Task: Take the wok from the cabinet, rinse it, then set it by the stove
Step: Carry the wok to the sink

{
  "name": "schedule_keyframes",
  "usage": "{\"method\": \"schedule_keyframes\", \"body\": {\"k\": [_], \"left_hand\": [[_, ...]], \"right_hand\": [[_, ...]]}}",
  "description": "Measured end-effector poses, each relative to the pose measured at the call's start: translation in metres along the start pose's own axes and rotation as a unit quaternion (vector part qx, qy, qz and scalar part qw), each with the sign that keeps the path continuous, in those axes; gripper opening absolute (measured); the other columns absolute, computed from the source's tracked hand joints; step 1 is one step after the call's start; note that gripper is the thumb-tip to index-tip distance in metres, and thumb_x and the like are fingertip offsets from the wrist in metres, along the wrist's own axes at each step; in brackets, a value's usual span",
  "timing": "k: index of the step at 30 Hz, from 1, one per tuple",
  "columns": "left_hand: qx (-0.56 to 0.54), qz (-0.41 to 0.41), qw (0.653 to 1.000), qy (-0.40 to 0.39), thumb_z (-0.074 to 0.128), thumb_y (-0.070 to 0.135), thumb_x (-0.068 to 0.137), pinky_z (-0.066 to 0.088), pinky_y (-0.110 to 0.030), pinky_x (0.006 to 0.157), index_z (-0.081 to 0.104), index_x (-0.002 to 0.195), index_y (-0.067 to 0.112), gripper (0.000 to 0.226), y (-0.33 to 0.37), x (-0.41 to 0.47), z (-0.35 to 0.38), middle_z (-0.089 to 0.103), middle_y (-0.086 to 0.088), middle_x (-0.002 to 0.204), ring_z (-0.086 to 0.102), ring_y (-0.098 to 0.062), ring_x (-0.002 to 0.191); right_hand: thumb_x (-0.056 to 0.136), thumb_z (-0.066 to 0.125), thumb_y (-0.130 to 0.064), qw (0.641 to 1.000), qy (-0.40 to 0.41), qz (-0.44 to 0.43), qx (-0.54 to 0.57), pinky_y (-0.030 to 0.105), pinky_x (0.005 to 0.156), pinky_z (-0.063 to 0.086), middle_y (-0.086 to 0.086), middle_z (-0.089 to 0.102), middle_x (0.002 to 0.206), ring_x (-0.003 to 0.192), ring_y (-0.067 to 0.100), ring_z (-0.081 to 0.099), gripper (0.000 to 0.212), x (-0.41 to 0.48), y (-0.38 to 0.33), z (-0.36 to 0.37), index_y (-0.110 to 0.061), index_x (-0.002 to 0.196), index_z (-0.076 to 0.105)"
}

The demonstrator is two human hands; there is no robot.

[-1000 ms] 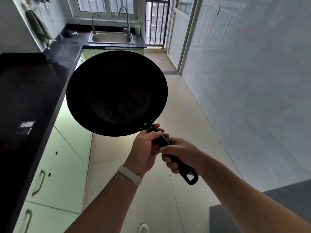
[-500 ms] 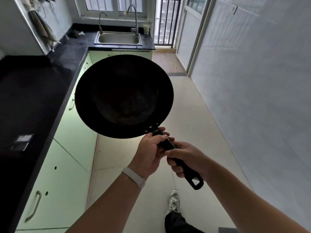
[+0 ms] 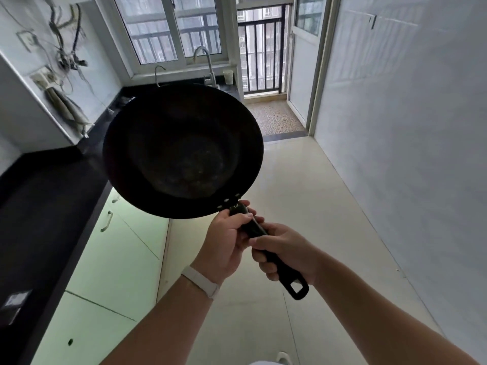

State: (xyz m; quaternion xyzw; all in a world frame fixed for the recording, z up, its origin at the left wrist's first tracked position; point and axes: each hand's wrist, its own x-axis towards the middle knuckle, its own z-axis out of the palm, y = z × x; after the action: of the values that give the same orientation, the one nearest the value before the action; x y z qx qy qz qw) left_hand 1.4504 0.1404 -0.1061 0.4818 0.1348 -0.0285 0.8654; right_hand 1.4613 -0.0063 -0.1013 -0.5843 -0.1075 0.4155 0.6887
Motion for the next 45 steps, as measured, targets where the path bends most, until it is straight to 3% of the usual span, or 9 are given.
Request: {"method": "schedule_keyframes", "body": {"k": [9,14,23,31,45], "left_hand": [[0.031,0.02,0.999,-0.03,0.047,-0.004,0.092,0.053,-0.038,0.081,0.06,0.109,0.007,0.023,0.013,0.083,0.052,0.063,-0.004,0.088,0.068,-0.02,0.086],[0.034,0.011,0.999,-0.04,0.048,-0.003,0.092,0.057,-0.034,0.076,0.059,0.11,0.006,0.023,0.019,0.14,0.059,0.062,-0.005,0.088,0.069,-0.02,0.087],[-0.009,-0.047,0.997,-0.053,0.047,-0.006,0.092,0.056,-0.029,0.065,0.058,0.112,0.004,0.025,0.035,0.292,0.041,0.06,-0.009,0.093,0.067,-0.022,0.087],[-0.029,-0.078,0.994,-0.069,0.048,-0.004,0.091,0.057,-0.032,0.069,0.058,0.114,0.003,0.026,0.082,0.434,0.017,0.061,-0.01,0.092,0.067,-0.024,0.088],[-0.028,-0.091,0.995,-0.042,0.046,-0.007,0.091,0.058,-0.035,0.07,0.055,0.115,0.003,0.028,0.118,0.582,0.011,0.059,-0.009,0.089,0.066,-0.024,0.085]], "right_hand": [[0.1,0.052,-0.003,0.999,0.004,-0.033,-0.009,0.023,0.041,0.039,0.003,0.05,0.063,0.045,0.014,0.044,0.009,0.032,-0.048,-0.078,-0.009,0.106,0.056],[0.099,0.053,-0.001,0.999,0.02,-0.031,0.004,0.022,0.04,0.039,0.002,0.05,0.061,0.044,0.013,0.044,0.013,0.071,-0.065,-0.113,-0.007,0.109,0.057],[0.096,0.052,0.004,0.997,0.075,-0.014,-0.023,0.023,0.041,0.039,0.004,0.05,0.063,0.045,0.014,0.046,0.019,0.188,-0.104,-0.18,-0.007,0.112,0.055],[0.092,0.054,0.0,0.992,0.121,0.005,-0.034,0.024,0.042,0.039,0.004,0.051,0.064,0.046,0.015,0.045,0.016,0.312,-0.165,-0.219,-0.007,0.106,0.056],[0.082,0.058,-0.007,0.997,0.073,0.005,0.008,0.023,0.041,0.038,0.006,0.05,0.064,0.045,0.016,0.044,0.017,0.442,-0.215,-0.301,-0.008,0.098,0.053]]}}
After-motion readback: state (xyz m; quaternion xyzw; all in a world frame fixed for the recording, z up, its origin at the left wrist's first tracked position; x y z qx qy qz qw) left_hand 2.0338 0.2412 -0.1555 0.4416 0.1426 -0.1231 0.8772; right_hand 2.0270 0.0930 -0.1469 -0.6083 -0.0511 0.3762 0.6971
